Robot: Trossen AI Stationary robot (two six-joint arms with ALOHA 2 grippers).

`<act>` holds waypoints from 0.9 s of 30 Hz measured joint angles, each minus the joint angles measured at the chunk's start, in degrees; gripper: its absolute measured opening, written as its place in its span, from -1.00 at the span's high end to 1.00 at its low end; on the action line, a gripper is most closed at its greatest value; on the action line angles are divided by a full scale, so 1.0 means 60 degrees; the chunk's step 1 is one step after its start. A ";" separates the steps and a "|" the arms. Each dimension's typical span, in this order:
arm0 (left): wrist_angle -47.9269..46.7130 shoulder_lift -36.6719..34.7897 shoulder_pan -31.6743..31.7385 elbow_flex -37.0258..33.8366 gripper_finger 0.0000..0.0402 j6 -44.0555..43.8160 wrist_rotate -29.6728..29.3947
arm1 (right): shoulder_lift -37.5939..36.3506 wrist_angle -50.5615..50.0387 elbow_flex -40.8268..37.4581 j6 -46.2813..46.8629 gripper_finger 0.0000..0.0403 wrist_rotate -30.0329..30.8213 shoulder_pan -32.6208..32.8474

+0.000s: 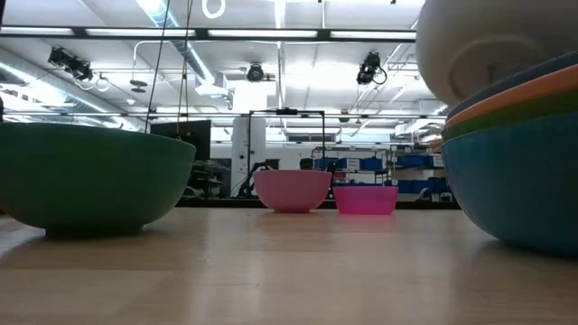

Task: Nest bowls inside each other
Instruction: Stack the white bowl on top of the blue bowl, then stack the green bowl on top of the white bowl

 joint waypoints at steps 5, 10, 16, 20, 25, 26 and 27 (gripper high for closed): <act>-0.0038 0.0000 -0.0248 0.0000 0.60 -0.0522 -0.0045 | 0.0737 0.0424 0.0004 0.0171 1.00 0.0000 0.0559; -0.0223 0.0000 -0.0548 0.0000 0.60 -0.0957 -0.0136 | 0.1454 0.0231 0.0004 0.0134 0.92 -0.0117 0.0670; -0.0652 0.0000 -0.0897 0.0000 0.60 -0.1504 -0.0526 | 0.1906 0.0206 0.0004 0.0281 0.57 -0.1085 0.0663; -0.0659 0.0000 -0.1090 0.0000 0.60 -0.1712 -0.0691 | 0.1848 0.0208 0.0004 0.0867 0.31 -0.1587 0.0723; -0.0652 0.0000 -0.1351 0.0000 0.60 -0.1962 -0.0799 | 0.1392 0.0204 0.0170 0.1372 0.12 -0.1430 0.0933; -0.0652 0.0000 -0.1385 0.0000 0.60 -0.2001 -0.0803 | 0.1279 0.0209 0.0228 0.1428 0.11 -0.1241 0.1011; -0.0652 0.0000 -0.1432 0.0000 0.60 -0.2031 -0.0811 | 0.1159 0.0189 0.0305 0.1455 0.10 -0.0969 0.1088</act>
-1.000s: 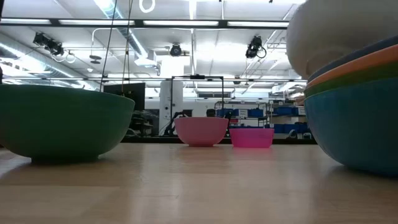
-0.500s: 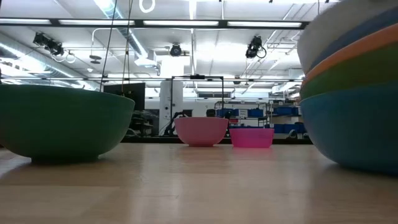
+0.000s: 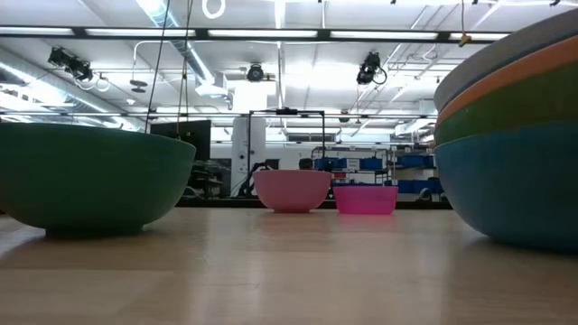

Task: Nest bowls inside each other
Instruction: Stack the green bowl on top of the white bowl

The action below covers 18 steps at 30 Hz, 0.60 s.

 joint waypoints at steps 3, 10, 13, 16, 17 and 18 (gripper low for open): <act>0.0007 0.0000 -0.0217 0.0000 0.60 -0.0208 -0.0253 | -0.0357 -0.0356 0.0253 -0.0079 0.11 0.1398 0.0326; 0.0029 -0.0015 -0.0891 -0.1186 0.60 -0.0599 -0.0360 | -0.0655 -0.2741 0.0686 -0.0077 0.17 0.5030 0.1238; 0.0054 -0.0017 -0.1159 -0.2402 0.60 -0.0755 -0.0406 | -0.0651 -0.3923 0.0686 0.0548 0.18 0.5827 0.1342; 0.0752 -0.0044 -0.1314 -0.3753 0.60 -0.0738 -0.0385 | -0.0651 -0.4900 0.0686 0.1098 0.18 0.6146 0.1305; 0.1135 -0.0038 -0.1329 -0.4194 0.60 -0.0720 -0.0387 | -0.0651 -0.5152 0.0686 0.1240 0.18 0.6253 0.1274; 0.1540 -0.0029 -0.1359 -0.4598 0.60 -0.0716 -0.0383 | -0.0651 -0.5344 0.0686 0.1321 0.18 0.6364 0.1238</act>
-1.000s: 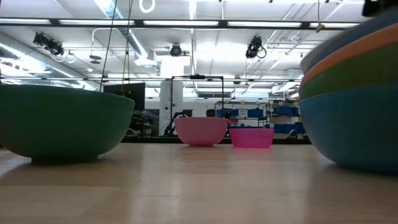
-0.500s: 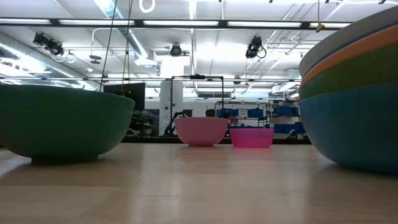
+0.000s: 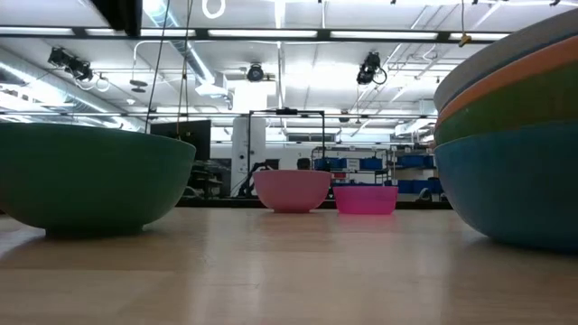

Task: Nest bowls inside each other
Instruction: Stack the green bowl on top of the white bowl

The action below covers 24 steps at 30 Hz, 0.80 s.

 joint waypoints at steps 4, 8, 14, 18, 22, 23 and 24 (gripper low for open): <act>0.1809 -0.0007 -0.0150 -0.1432 0.60 0.0018 0.0585 | 0.0000 -0.0221 0.0000 -0.0031 0.18 0.0062 -0.0255; 0.3022 -0.0004 -0.0492 -0.2263 0.60 0.0431 0.1689 | 0.0000 -0.0216 0.0000 -0.0351 0.18 -0.0071 -0.0448; 0.3562 -0.0015 -0.0883 -0.2418 0.60 0.0157 0.2373 | 0.0000 -0.0208 0.0000 -0.0551 0.18 -0.0179 -0.0505; 0.3561 -0.0007 -0.0871 -0.2418 0.60 -0.0332 0.2310 | 0.0004 -0.0198 0.0000 -0.0551 0.18 -0.0183 -0.0505; 0.3579 0.0171 -0.0878 -0.2418 0.60 -0.0492 0.2318 | 0.0004 -0.0151 0.0000 -0.0551 0.18 -0.0200 -0.0487; 0.3593 0.0232 -0.0874 -0.2418 0.60 -0.0492 0.2316 | 0.0004 -0.0148 0.0000 -0.0551 0.18 -0.0208 -0.0487; 0.3632 0.0287 -0.0874 -0.2418 0.60 -0.0488 0.2316 | 0.0004 -0.0148 0.0000 -0.0551 0.18 -0.0209 -0.0487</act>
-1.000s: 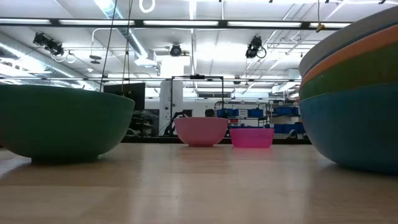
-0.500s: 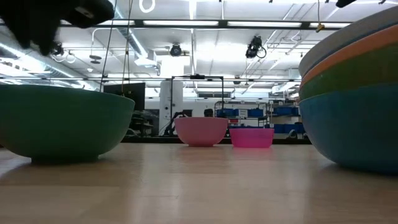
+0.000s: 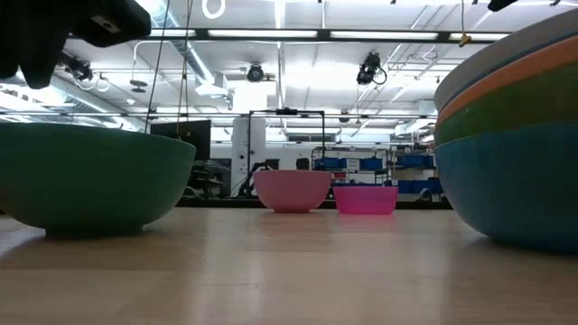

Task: Nest bowls inside each other
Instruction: Stack the green bowl on top of the white bowl

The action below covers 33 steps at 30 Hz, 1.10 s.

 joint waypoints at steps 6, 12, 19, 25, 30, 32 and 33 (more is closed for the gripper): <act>0.0285 0.0434 0.0000 0.0000 0.60 0.0040 0.0000 | 0.0000 0.0026 0.0000 0.0000 0.18 -0.0050 0.0004; 0.0303 0.0899 0.0000 0.0001 0.60 0.0180 -0.0009 | 0.0000 0.0041 0.0000 0.0002 0.18 -0.0115 0.0004; 0.0837 0.1075 0.0000 -0.0687 0.60 -0.0035 -0.0119 | 0.0000 0.0108 0.0000 0.0000 0.18 -0.0123 0.0004; 0.1478 0.1081 0.0000 -0.1124 0.83 0.0047 -0.0044 | 0.0004 0.0106 0.0000 0.0003 0.18 -0.0123 0.0004; 0.1308 0.1014 0.0001 -0.0766 0.96 0.0694 -0.0279 | 0.0004 0.0100 0.0000 -0.0047 0.18 -0.0121 0.0002; 0.0990 0.1021 0.0043 -0.0505 0.97 0.1128 -0.0627 | 0.0004 0.0095 0.0000 -0.0051 0.18 -0.0107 -0.0031; 0.0898 0.1021 0.0090 -0.0318 0.97 0.1420 -0.0961 | 0.0004 0.0079 0.0000 -0.0051 0.18 -0.0047 -0.0045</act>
